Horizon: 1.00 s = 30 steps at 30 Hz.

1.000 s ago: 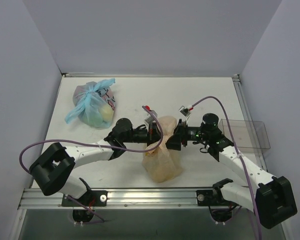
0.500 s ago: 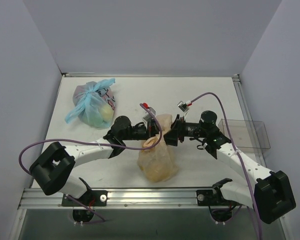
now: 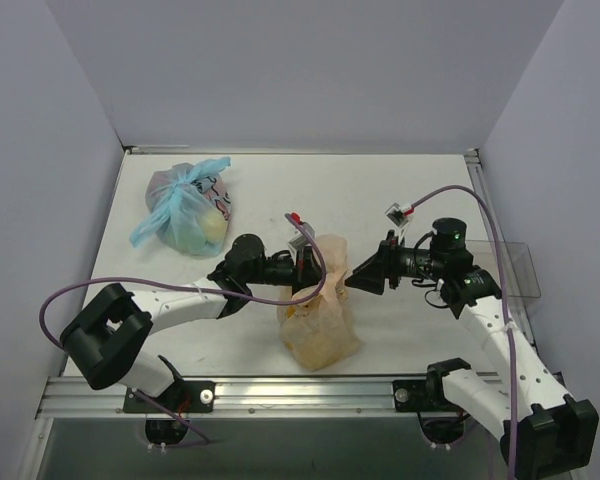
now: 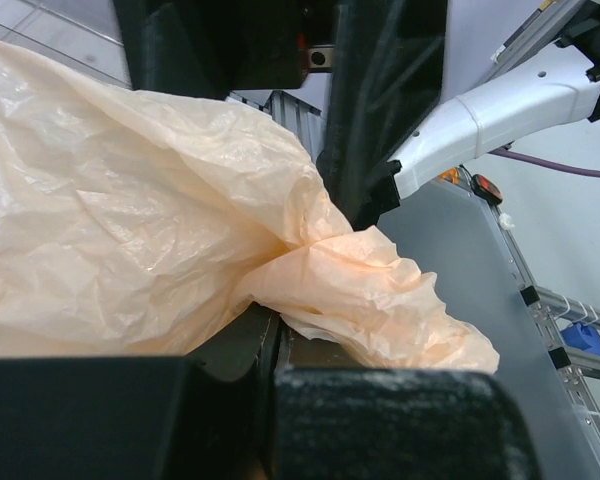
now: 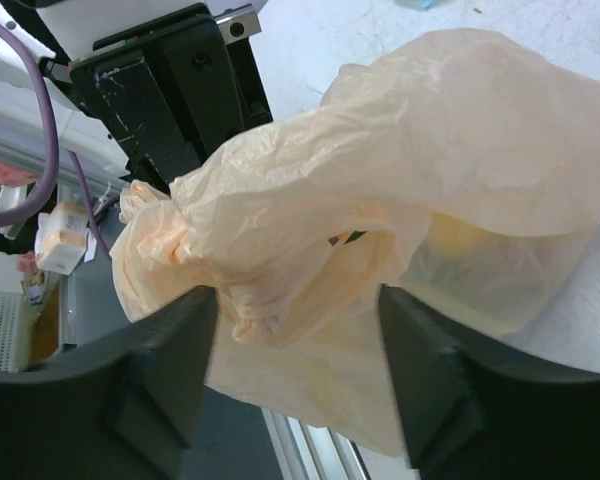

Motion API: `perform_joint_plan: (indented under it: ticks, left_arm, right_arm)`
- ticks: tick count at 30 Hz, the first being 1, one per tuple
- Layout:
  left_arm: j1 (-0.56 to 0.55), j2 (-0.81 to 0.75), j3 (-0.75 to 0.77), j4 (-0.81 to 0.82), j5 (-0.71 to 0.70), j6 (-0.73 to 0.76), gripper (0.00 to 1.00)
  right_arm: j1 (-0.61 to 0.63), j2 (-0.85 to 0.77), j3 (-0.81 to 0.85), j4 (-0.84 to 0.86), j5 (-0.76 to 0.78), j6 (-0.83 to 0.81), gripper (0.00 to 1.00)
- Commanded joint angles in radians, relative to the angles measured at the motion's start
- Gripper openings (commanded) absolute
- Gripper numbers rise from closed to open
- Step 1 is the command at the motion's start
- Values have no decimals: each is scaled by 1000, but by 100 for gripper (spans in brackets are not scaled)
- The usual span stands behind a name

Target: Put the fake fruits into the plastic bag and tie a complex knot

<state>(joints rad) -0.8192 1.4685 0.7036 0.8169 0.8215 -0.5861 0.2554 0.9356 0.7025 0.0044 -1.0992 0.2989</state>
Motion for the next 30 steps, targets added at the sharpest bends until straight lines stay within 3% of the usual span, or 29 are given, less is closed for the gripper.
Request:
perform_joint_plan:
  ticks: [1, 8, 15, 22, 30]
  left_arm:
    - [-8, -4, 4, 24, 34, 22, 0]
    - [-6, 7, 16, 24, 34, 23, 0]
    - [-11, 15, 23, 24, 34, 25, 0]
    - [-24, 29, 46, 31, 33, 12, 0]
    - [-28, 26, 51, 44, 21, -1, 0]
  right_arm:
    - [-33, -47, 32, -155, -63, -96, 60]
    - [-33, -44, 18, -184, -109, -129, 44]
    - [-2, -35, 8, -187, -139, -121, 46]
    - [80, -3, -9, -107, -44, -77, 45]
    - [85, 19, -12, -53, -45, -55, 38]
